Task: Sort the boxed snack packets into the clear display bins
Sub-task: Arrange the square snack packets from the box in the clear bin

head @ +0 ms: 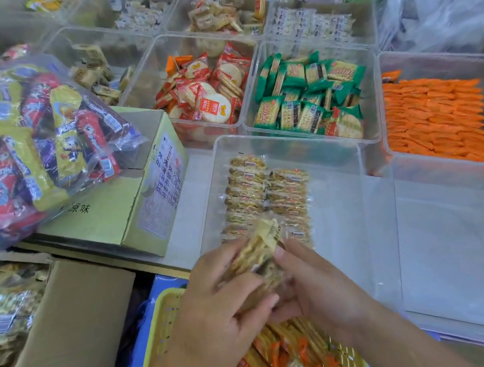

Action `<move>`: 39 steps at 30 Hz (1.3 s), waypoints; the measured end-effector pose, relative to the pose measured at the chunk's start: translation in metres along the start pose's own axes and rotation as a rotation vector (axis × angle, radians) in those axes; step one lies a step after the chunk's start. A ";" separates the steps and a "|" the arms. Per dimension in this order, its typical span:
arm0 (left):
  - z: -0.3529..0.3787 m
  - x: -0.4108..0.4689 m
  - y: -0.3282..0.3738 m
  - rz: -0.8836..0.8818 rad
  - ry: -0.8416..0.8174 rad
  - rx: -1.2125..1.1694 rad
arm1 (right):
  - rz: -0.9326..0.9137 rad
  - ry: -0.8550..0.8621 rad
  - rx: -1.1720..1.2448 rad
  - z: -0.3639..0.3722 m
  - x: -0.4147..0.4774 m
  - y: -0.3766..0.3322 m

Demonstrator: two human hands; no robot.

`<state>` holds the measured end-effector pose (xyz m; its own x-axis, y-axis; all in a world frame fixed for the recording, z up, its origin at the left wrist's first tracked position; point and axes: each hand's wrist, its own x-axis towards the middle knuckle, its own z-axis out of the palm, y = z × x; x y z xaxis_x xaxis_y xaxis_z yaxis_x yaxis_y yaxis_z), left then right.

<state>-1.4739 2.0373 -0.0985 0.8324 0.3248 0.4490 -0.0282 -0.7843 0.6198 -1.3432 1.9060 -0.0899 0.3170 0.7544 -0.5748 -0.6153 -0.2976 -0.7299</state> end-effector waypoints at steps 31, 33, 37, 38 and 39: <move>0.006 0.020 0.002 0.126 -0.056 0.199 | -0.029 0.070 0.246 -0.008 -0.003 -0.017; 0.005 0.022 -0.002 0.078 -0.054 0.180 | -0.015 0.086 0.295 -0.017 0.004 -0.020; 0.003 0.026 -0.012 -0.134 -0.005 0.056 | -0.134 0.245 0.282 -0.037 0.021 -0.036; 0.003 0.028 -0.017 -0.260 0.027 0.040 | -0.209 0.339 0.187 -0.046 0.027 -0.044; 0.003 0.028 -0.023 -0.398 0.065 0.023 | -0.298 0.444 -0.014 -0.054 0.033 -0.053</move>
<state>-1.4485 2.0629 -0.1017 0.7392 0.6376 0.2168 0.3025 -0.6019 0.7390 -1.2614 1.9147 -0.0901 0.7532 0.4880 -0.4410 -0.4433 -0.1187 -0.8885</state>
